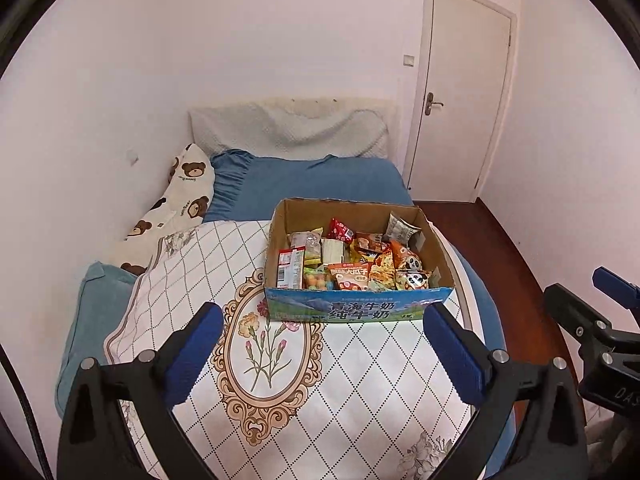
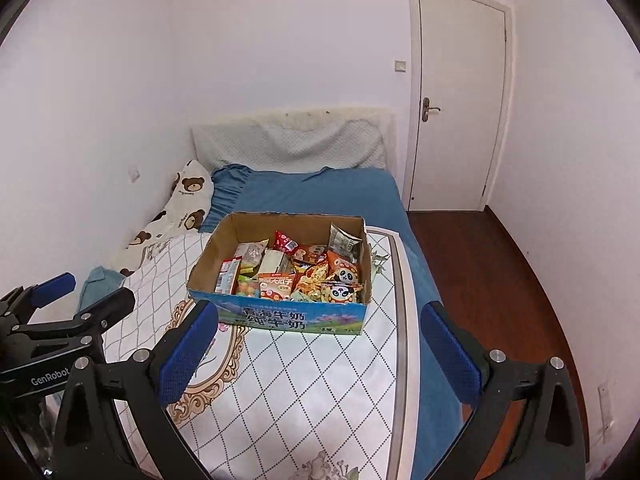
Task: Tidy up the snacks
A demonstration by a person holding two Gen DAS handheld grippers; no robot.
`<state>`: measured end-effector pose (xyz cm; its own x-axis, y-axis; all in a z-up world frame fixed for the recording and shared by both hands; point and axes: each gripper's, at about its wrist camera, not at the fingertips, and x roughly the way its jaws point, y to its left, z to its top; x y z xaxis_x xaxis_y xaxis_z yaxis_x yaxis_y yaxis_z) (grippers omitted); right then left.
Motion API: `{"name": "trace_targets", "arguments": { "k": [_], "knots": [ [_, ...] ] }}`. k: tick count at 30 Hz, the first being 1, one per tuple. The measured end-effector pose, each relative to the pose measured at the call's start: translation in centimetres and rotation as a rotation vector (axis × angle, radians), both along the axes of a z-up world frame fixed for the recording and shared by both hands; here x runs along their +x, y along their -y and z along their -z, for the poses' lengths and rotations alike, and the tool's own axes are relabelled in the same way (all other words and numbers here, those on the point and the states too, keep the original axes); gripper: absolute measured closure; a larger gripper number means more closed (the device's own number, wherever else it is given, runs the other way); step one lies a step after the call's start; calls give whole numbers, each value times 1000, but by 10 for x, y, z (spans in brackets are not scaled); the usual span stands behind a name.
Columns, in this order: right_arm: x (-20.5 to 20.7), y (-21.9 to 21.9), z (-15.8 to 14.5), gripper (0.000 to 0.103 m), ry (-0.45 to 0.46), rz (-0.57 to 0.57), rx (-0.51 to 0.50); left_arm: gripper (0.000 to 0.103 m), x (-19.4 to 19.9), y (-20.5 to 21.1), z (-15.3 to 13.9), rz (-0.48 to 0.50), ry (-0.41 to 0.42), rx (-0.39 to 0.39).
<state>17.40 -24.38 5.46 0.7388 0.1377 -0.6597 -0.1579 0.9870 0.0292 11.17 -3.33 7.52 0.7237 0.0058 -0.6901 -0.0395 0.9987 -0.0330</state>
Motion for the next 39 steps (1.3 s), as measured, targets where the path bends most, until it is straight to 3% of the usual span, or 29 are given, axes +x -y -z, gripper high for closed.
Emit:
{"name": "trace_targets", "arguments": {
  "k": [9, 19, 28, 39],
  "knots": [
    [6, 3, 11, 0, -14, 13, -6, 0, 12, 1, 10, -19, -11, 6],
    [42, 11, 34, 0, -25, 51, -7, 0, 51, -3, 36, -46, -52, -3],
    [84, 14, 71, 0, -71, 69, -15, 0, 91, -4, 71, -75, -105, 54],
    [114, 9, 100, 0, -104, 84, -25, 0, 113, -3, 83, -76, -117, 84]
  ]
}}
